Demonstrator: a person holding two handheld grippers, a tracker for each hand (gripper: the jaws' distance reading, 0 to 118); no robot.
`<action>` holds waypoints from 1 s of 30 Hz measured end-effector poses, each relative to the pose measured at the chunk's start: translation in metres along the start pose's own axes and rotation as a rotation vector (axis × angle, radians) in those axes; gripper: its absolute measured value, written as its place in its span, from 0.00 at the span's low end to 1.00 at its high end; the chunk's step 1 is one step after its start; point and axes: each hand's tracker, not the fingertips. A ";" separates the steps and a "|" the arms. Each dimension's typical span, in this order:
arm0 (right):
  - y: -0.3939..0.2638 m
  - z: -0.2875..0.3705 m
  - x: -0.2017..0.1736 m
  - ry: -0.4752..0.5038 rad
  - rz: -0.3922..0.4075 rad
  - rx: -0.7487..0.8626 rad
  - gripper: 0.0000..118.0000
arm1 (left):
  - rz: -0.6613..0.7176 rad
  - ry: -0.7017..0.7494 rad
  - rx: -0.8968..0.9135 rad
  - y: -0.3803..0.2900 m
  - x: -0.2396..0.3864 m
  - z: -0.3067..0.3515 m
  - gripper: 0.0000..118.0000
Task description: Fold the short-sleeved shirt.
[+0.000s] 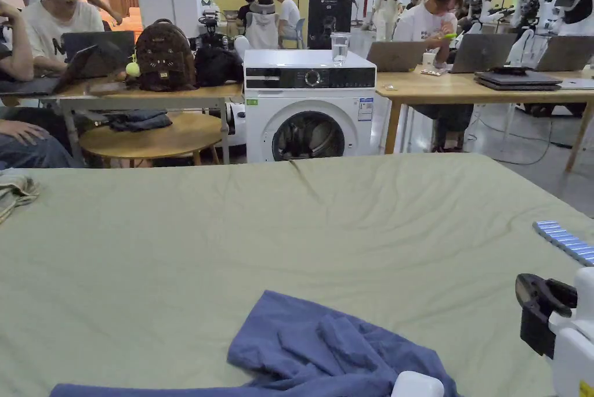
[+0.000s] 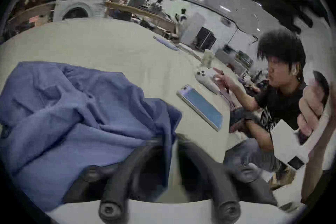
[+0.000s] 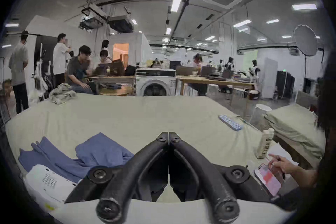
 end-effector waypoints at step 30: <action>-0.004 -0.043 -0.160 0.335 0.002 -0.058 0.00 | 0.050 0.784 0.524 -0.005 -0.121 0.381 0.00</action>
